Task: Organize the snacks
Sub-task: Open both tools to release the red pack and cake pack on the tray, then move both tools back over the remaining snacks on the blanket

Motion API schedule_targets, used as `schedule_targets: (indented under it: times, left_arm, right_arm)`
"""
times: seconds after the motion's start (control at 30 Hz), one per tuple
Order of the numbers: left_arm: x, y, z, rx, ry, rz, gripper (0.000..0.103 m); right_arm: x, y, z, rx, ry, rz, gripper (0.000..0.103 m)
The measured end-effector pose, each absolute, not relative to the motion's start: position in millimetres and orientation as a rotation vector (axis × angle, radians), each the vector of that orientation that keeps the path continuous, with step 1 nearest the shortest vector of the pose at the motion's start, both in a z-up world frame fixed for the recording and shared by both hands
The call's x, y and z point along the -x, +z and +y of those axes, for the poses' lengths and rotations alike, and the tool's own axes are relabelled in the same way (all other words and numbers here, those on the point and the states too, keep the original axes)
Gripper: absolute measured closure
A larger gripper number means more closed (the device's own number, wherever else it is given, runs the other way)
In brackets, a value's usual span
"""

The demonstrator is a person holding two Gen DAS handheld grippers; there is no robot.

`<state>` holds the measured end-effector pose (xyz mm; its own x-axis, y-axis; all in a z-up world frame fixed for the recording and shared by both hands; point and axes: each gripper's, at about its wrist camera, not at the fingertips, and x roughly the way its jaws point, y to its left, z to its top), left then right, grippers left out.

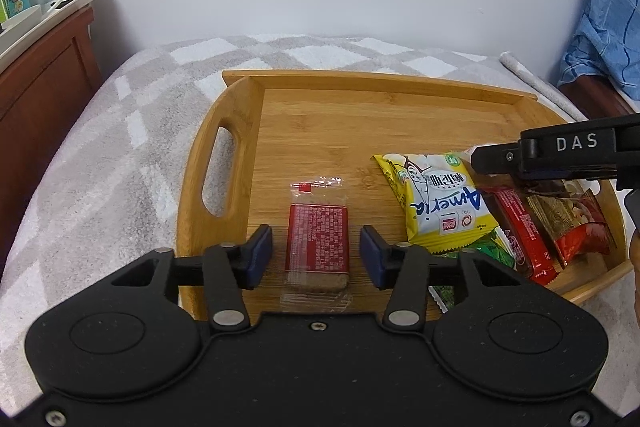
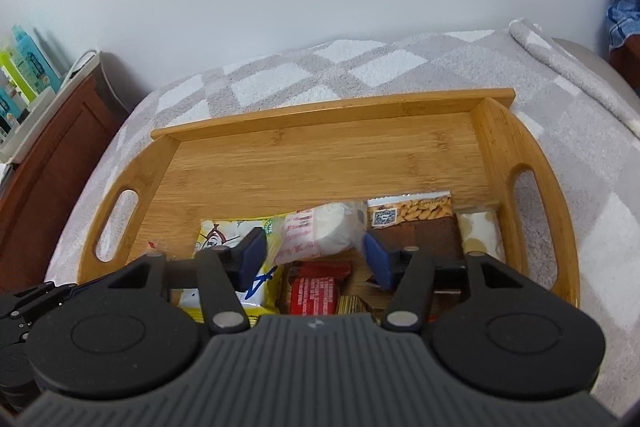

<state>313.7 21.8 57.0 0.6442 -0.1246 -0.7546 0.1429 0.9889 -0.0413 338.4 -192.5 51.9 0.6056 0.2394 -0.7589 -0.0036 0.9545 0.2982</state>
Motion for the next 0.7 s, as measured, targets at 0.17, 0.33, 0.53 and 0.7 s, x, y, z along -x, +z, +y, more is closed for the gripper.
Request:
schedule_targets:
  times: [0.17,0.33,0.53,0.7]
  left_arm:
    - [-309,62,24,-0.02,-0.146,0.846,0.04]
    - [-302,66,22,-0.027,-0.141,0.837,0.035]
    - [-287,75,22,-0.015,-0.154,0.827,0.028]
    - [-270,83,19,-0.034,-0.163,0.807,0.022]
  right_arm:
    - [-334,56,-198,-0.303,0.158,0.909,0.025]
    - [-327,64,-200,-0.289,0.144,0.88,0.017]
    - [-310,73,-206,-0.287,0.141,0.847,0.014]
    - [-285,81,-206,-0.251,0.156,0.808,0.013]
